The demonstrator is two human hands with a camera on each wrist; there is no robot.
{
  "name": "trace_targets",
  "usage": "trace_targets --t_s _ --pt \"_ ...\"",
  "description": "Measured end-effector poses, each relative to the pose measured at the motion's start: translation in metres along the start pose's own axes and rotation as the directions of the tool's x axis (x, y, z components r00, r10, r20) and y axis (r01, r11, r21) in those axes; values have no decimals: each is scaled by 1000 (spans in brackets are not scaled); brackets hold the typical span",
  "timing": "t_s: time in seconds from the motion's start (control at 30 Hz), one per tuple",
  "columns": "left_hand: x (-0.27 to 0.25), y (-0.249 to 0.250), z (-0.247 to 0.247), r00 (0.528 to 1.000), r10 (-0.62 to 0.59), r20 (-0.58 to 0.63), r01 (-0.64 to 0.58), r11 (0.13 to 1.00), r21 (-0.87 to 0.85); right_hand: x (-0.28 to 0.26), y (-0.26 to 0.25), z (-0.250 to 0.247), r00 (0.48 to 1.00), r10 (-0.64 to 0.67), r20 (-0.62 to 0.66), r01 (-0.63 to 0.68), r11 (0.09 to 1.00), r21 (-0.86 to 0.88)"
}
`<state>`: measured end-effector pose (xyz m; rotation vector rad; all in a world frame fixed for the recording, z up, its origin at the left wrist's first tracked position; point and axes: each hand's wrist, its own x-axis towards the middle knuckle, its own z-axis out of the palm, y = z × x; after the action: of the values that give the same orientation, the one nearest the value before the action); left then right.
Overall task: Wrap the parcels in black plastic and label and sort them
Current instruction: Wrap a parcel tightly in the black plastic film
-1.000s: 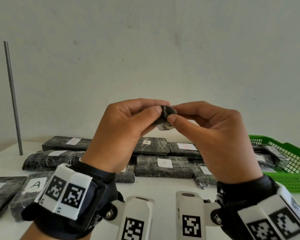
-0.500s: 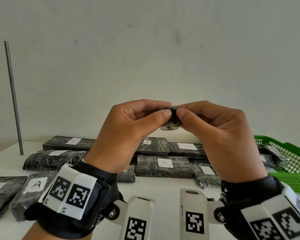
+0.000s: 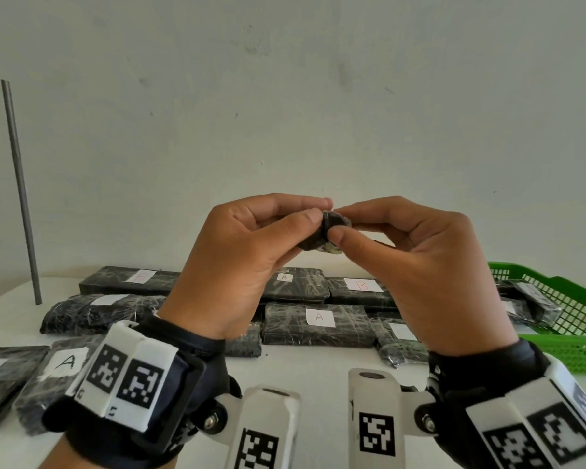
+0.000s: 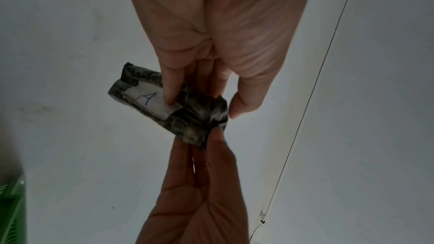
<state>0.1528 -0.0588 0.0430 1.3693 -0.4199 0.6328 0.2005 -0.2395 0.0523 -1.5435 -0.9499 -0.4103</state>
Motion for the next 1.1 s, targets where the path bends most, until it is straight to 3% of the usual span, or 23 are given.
trace_targets --t_s 0.1,0.17,0.3,0.43,0.57,0.63,0.73,0.83,0.9,1.0,1.1 --pt "0 0 1 1000 11 -21 -11 1000 -7 1 2 1 1000 10 -8 -10 1000 2" --pt "1 -2 0 999 33 -29 -32 999 42 2 2 4 995 100 27 -103 990 95" --pt "-1 -8 0 996 62 62 -67 993 97 3 2 9 907 413 84 -404 797 449" --pt "-4 -9 3 985 73 156 -84 994 65 5 4 8 870 485 90 -423 641 640" --pt "-3 -9 4 997 62 44 -66 993 95 7 7 -1 853 509 119 -428 550 717" --pt "-3 -12 6 998 36 -56 -28 992 122 6 7 -4 866 474 158 -441 577 687" --pt "-3 -12 7 987 -65 -148 85 987 136 4 11 -3 884 411 221 -464 721 514" --pt "-1 -7 5 984 -144 -102 155 983 103 2 18 -3 898 374 232 -403 910 94" --pt "-1 -6 1 991 -128 -38 132 981 142 3 17 -1 895 353 274 -335 936 -111" --pt "-1 -5 -4 997 -69 35 57 963 263 3 16 1 905 329 272 -305 944 -127" --pt "-1 -4 -7 994 -38 106 -2 934 358 2 10 1 929 265 259 -292 954 69"
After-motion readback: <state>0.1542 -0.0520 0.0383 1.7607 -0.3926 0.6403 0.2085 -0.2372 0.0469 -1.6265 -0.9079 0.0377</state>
